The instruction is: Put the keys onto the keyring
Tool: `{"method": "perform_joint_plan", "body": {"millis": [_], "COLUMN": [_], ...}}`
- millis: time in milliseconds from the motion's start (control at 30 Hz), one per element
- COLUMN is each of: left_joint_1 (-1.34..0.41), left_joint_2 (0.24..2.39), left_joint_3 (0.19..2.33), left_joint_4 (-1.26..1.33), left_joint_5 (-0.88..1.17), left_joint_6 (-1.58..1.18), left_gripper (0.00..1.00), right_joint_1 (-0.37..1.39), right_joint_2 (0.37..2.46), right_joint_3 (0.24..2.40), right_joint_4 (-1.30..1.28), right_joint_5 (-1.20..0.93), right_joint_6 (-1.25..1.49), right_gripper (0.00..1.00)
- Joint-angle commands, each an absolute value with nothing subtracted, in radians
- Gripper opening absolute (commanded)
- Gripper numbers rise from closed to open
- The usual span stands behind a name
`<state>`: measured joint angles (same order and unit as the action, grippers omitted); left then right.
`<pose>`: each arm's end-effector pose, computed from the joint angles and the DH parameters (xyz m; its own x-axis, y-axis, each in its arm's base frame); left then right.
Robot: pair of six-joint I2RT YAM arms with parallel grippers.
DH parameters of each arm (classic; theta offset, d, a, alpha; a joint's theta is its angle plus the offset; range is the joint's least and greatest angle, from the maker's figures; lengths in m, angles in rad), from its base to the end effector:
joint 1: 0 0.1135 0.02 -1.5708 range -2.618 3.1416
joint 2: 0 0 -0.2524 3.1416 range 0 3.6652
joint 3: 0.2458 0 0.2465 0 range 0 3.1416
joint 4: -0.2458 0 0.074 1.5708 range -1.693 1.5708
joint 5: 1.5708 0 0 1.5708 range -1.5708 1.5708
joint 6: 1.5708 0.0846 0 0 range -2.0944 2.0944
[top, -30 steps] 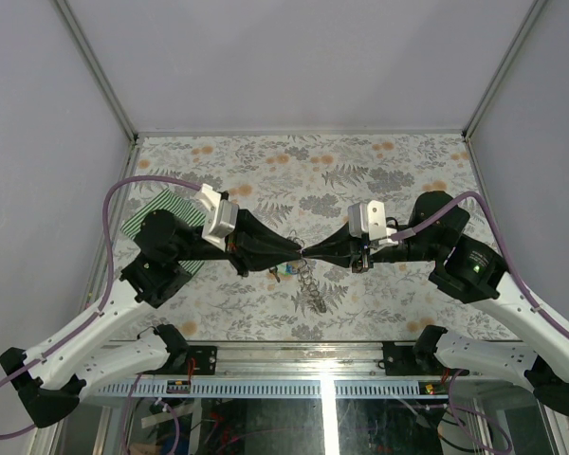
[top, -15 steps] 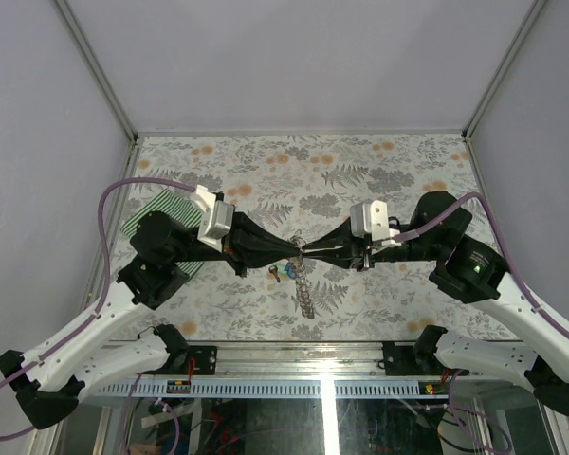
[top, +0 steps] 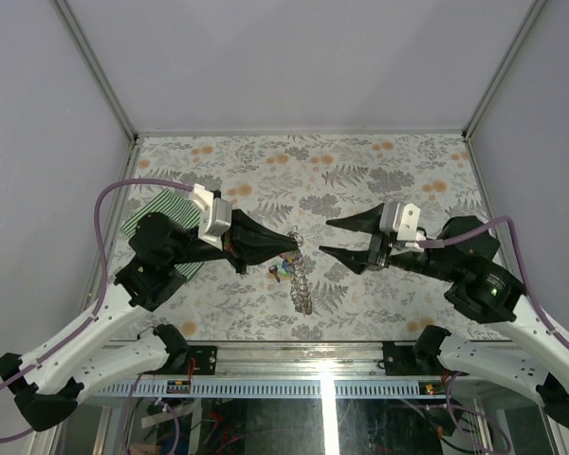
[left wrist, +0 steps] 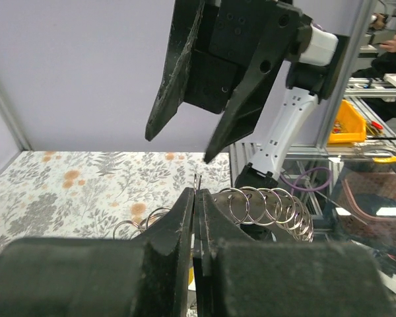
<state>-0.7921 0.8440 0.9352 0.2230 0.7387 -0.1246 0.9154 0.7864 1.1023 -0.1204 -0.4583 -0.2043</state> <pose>0.1103 -0.1929 0.4258 0.0941 -0.2262 -0.9695 0.9955 0.0356 0.0883 0.0906 0.1793 0.4526 0.3138 0.1097 -0.9431 -0.9312 0.2295 -0.2832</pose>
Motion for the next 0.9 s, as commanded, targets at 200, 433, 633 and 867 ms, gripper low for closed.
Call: {"method": "perform_joint_plan", "body": {"millis": [200,433,633,867], "left_joint_1": [-0.796,-0.796,-0.796,-0.797], "left_joint_2": [0.772,0.733,0.698,0.639], "left_joint_3": [0.948,0.95,0.966,0.983], "left_joint_4": [0.104,0.008,-0.09,-0.175], "left_joint_5": [0.559,0.497,0.428,0.364], "left_joint_6": [-0.065,-0.033,-0.008,0.003], "left_gripper": [0.0,0.0,0.0,0.0], "right_joint_1": [0.919,0.908,0.866,0.864], "right_joint_2": [0.725,0.828,1.029,1.291], "right_joint_3": [0.885,0.884,0.931,1.026], "right_joint_4": [0.009,-0.176,-0.278,-0.275], "right_joint_5": [0.181,0.32,0.18,0.046], "right_joint_6": [0.177,0.352,0.48,0.493], "right_gripper": [0.54,0.54,0.55,0.61]}}
